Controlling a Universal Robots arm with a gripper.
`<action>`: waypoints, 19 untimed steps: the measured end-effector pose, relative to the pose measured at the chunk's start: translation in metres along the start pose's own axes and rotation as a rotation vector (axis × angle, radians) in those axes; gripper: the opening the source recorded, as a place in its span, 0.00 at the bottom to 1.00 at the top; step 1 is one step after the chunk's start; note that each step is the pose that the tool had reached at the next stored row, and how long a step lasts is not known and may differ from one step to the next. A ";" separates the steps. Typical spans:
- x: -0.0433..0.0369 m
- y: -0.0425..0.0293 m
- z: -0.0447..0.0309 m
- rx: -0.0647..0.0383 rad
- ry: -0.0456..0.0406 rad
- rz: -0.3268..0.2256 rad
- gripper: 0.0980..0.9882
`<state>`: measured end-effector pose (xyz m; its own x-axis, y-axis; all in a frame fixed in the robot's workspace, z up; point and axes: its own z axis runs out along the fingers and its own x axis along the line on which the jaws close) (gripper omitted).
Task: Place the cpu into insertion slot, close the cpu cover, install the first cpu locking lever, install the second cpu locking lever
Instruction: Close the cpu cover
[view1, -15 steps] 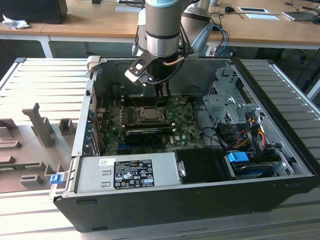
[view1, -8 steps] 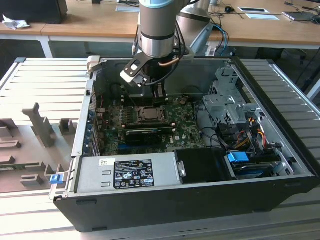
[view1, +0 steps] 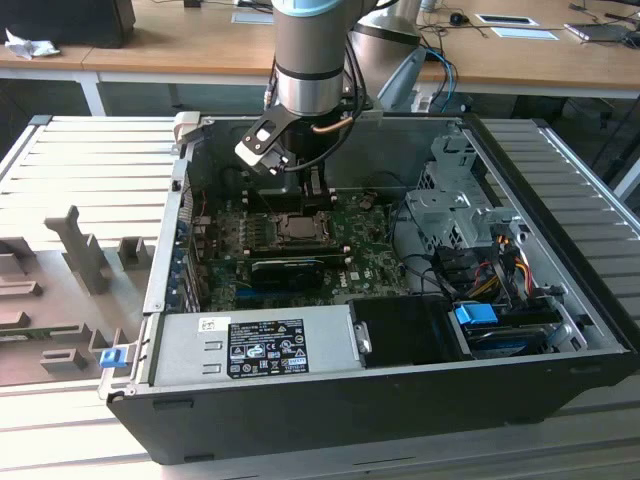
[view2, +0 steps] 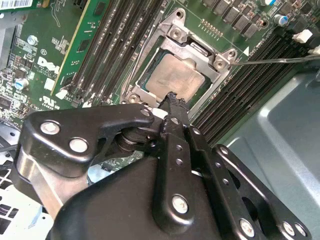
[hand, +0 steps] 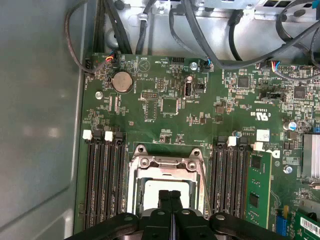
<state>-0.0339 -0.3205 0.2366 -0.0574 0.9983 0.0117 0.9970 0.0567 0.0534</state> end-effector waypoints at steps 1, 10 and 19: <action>0.0000 -0.0008 0.0000 0.000 0.0000 0.000 0.01; 0.0006 -0.0104 -0.0002 0.000 0.0000 0.000 0.01; 0.0014 -0.0255 -0.0003 0.000 0.0000 0.000 0.01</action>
<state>-0.0594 -0.3205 0.2356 -0.0575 0.9983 0.0117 0.9970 0.0568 0.0534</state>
